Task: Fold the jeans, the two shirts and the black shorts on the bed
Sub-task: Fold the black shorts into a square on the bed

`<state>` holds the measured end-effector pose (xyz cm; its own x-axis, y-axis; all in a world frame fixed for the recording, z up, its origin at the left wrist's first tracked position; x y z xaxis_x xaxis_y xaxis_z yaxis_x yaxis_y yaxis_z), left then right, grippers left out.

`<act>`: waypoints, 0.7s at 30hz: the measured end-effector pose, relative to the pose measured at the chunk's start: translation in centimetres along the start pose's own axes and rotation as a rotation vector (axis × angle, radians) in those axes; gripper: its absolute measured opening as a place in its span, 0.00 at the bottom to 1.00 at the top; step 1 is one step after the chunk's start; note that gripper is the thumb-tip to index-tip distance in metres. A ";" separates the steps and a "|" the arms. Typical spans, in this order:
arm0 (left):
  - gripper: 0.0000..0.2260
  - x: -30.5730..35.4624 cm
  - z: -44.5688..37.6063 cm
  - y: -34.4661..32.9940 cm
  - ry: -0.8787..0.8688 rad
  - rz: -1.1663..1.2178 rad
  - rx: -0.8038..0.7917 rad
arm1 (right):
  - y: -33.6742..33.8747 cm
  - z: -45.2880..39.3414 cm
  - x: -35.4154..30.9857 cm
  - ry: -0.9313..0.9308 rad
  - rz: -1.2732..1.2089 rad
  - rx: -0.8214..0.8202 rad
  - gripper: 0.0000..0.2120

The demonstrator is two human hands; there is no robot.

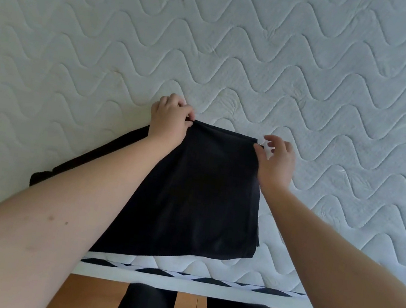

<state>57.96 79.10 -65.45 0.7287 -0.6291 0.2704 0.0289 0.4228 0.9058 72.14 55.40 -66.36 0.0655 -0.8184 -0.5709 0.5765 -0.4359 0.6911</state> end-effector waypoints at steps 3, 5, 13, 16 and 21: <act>0.16 -1.3 0.3 -0.3 0.163 0.110 -0.011 | -1.2 -0.4 -1.6 0.208 0.226 -0.159 0.27; 0.24 -2.2 0.2 -0.4 0.248 0.229 -0.070 | -1.9 -1.2 -2.4 0.320 0.383 -0.260 0.29; 0.16 -4.2 0.5 -0.1 0.238 0.432 -0.240 | -0.6 -4.2 -4.2 0.390 0.600 -0.489 0.17; 0.10 -4.0 0.8 0.2 0.277 0.459 -0.164 | 0.1 -3.9 -3.4 0.377 0.758 -0.475 0.24; 0.08 -2.6 0.4 0.9 0.246 0.548 -0.140 | 0.0 -3.5 -3.3 0.407 0.806 -0.354 0.23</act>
<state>55.77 80.85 -65.19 0.7990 -0.1339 0.5863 -0.3172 0.7344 0.6000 74.78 59.41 -66.10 0.7870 -0.6009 -0.1396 0.4422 0.3917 0.8069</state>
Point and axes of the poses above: each hand's wrist, its own z-axis away from the middle knuckle, its own y-axis out of the back of the hand, x = y × z, the point moved 6 cm from there along -z, towards the middle knuckle, and after that the axes turned 1 degree about y, right-handed, at the moved point
